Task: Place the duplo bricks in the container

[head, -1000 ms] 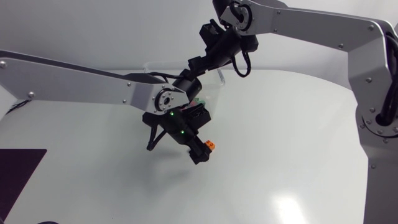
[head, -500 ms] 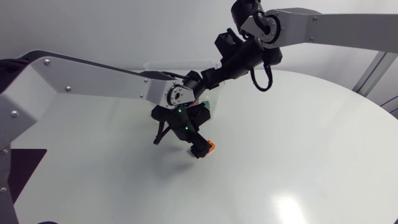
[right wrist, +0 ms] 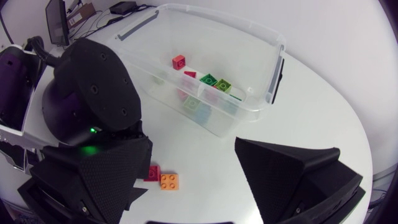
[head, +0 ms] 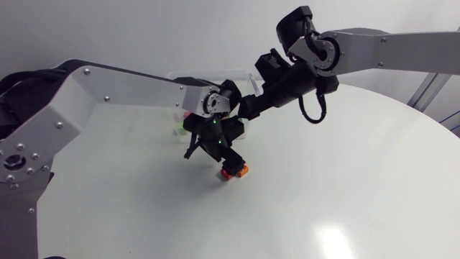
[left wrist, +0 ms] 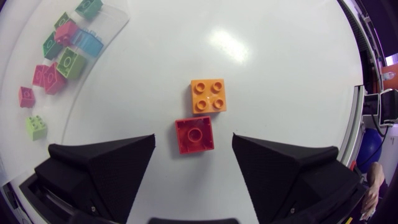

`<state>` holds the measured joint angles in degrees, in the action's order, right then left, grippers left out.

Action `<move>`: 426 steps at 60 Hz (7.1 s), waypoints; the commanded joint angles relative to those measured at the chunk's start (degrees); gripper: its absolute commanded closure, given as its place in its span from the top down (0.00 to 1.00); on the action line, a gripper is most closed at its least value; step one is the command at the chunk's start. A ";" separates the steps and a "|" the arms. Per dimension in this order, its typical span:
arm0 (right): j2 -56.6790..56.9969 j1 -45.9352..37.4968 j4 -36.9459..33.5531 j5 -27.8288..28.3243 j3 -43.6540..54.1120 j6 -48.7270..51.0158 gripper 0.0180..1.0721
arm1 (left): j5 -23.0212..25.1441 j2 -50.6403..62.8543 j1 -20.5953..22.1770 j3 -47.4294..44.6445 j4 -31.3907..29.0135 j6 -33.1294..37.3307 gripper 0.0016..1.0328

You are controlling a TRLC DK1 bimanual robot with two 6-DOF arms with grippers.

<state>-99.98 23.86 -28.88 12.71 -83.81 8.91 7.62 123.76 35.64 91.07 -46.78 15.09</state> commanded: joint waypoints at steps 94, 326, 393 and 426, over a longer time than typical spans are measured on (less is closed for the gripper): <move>17.02 -11.11 5.94 3.73 25.01 -0.47 0.95 | -0.41 7.37 1.45 5.61 -5.07 -3.49 0.38; -6.54 6.38 -5.22 -13.68 -14.63 -5.04 0.27 | -3.13 -58.99 -22.89 -31.04 16.02 2.40 0.95; -11.81 4.00 -2.67 -19.13 -21.13 -5.57 0.96 | -11.22 -75.95 -25.44 -47.12 22.79 1.34 0.96; 15.17 1.90 12.01 -26.77 10.25 -4.78 0.96 | -11.66 -87.20 -29.84 -57.05 30.35 1.08 0.96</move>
<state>-88.20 26.41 -18.44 -12.60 -77.45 4.91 -3.49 38.30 6.61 36.51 -17.93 17.23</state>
